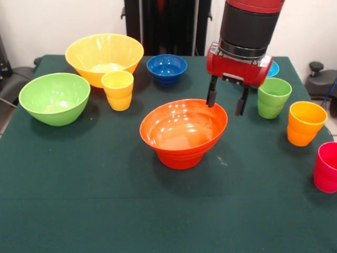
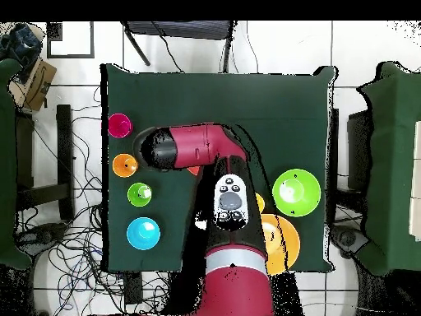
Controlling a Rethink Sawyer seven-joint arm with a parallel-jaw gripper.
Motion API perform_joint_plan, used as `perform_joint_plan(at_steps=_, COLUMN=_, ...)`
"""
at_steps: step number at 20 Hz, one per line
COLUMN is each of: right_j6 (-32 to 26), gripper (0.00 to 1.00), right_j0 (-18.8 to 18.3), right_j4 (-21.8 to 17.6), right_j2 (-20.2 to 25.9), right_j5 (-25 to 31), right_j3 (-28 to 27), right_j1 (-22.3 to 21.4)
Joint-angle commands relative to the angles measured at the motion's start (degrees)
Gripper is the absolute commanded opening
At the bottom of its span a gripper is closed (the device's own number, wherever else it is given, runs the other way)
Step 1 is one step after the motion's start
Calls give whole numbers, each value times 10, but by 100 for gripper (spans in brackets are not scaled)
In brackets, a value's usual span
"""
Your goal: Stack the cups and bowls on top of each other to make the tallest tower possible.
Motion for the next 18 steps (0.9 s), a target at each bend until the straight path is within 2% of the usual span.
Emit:
perform_joint_plan(at_steps=1, right_j6=-151, gripper=100, right_j0=-35, right_j4=-48, right_j2=109, right_j5=8, right_j3=70, right_j1=-1)
perform_joint_plan(at_steps=10, right_j6=-154, gripper=100, right_j0=-61, right_j4=-71, right_j2=137, right_j5=16, right_j3=79, right_j1=-10)
perform_joint_plan(at_steps=18, right_j6=-156, gripper=100, right_j0=-95, right_j4=-87, right_j2=164, right_j5=35, right_j3=114, right_j1=-33)
